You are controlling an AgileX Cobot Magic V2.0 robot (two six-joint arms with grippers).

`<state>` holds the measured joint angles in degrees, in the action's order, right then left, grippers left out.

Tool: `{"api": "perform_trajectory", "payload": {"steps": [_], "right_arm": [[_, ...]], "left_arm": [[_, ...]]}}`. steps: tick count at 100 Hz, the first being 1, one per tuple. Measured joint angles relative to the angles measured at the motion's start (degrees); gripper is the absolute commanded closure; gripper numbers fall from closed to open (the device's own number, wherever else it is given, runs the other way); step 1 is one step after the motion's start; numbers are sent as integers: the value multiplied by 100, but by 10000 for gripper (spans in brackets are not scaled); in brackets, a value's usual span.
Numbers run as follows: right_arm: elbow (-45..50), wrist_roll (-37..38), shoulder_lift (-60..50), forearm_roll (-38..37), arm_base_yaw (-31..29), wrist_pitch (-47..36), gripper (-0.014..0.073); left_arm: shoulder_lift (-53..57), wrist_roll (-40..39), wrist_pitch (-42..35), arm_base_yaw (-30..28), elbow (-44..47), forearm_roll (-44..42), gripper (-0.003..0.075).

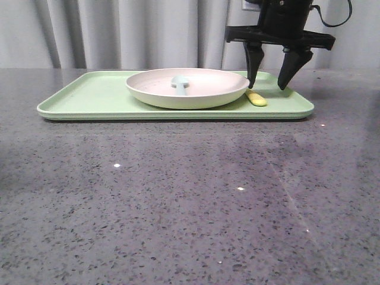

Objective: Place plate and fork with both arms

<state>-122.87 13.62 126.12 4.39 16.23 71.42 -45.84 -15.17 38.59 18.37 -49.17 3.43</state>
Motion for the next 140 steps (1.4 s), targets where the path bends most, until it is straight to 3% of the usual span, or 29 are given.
{"api": "perform_trajectory", "payload": {"steps": [58,79,101,113,135,140], "right_arm": [[23,-45,-1013,-237,0,0,155],[622,-246,-1876,-267,0,11,279],[2059,-284,-3183,-509,0,11,419],[2999,-284,-4021,-559,0,-134,489],[4773,-294,-5561,-597,0,-1088,594],[5220,-294,-5925,-597,0,-1317,608]], "left_arm": [[27,0,-21,0,0,-13,426],[27,0,-42,0,0,-29,426],[225,-90,-56,0,0,-343,433],[426,-284,-79,0,39,-610,501],[856,-573,-89,0,302,-1034,740],[953,-584,-89,0,372,-1075,741]]}}
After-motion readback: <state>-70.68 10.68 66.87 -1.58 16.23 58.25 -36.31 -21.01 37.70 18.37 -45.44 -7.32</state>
